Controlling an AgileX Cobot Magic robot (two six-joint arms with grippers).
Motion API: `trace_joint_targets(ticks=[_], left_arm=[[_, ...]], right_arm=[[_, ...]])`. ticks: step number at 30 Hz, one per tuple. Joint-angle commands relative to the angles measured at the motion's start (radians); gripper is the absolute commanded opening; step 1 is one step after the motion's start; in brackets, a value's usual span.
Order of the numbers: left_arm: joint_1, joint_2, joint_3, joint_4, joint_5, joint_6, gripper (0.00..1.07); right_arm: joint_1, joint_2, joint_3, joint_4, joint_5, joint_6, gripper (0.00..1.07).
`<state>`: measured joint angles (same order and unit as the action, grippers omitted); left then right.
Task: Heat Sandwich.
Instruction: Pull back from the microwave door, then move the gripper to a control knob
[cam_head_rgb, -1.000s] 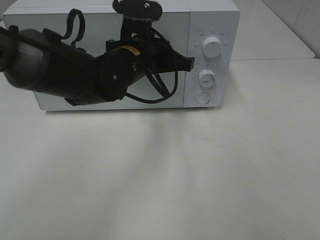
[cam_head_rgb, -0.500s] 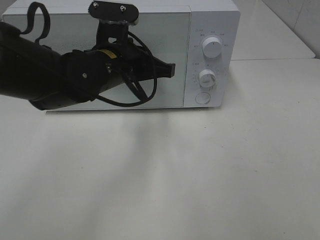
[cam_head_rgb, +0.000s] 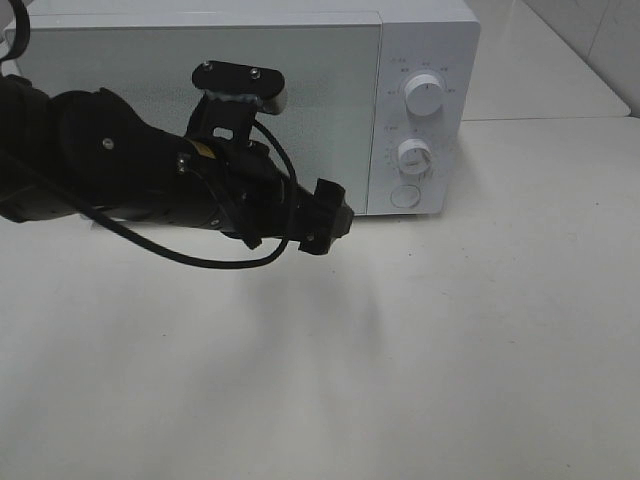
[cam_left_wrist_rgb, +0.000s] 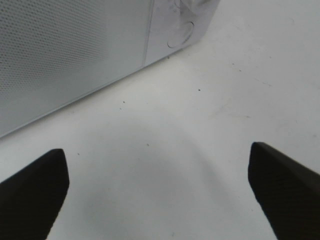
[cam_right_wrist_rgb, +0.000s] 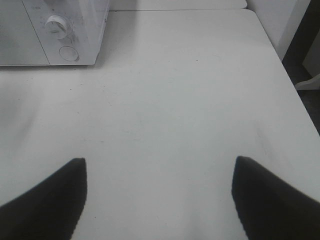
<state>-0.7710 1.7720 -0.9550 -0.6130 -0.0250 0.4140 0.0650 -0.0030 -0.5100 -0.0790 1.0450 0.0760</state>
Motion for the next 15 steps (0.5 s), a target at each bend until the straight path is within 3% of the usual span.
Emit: trace_joint_targets(ticks=[1,5,9,14,15], left_arm=[[0.0,-0.031,0.003,0.068,0.135,-0.001,0.97],[0.0,-0.053,0.003,0.17,0.298,-0.005,0.97],[0.014,-0.07,0.003,0.194,0.409,-0.012,0.97],[0.089,-0.111,0.003,0.196,0.573,-0.04,0.97],[0.136,-0.131,0.003,0.2,0.632,-0.054,0.97]], right_arm=[[-0.007,-0.028,0.004,-0.002,-0.01,-0.006,0.76],[-0.007,-0.028,0.004,-0.002,-0.01,-0.006,0.76],[-0.007,-0.028,0.004,-0.002,-0.01,-0.006,0.76],[-0.007,-0.028,0.004,-0.002,-0.01,-0.006,0.76],[-0.007,-0.028,0.004,-0.002,-0.01,-0.006,0.76]])
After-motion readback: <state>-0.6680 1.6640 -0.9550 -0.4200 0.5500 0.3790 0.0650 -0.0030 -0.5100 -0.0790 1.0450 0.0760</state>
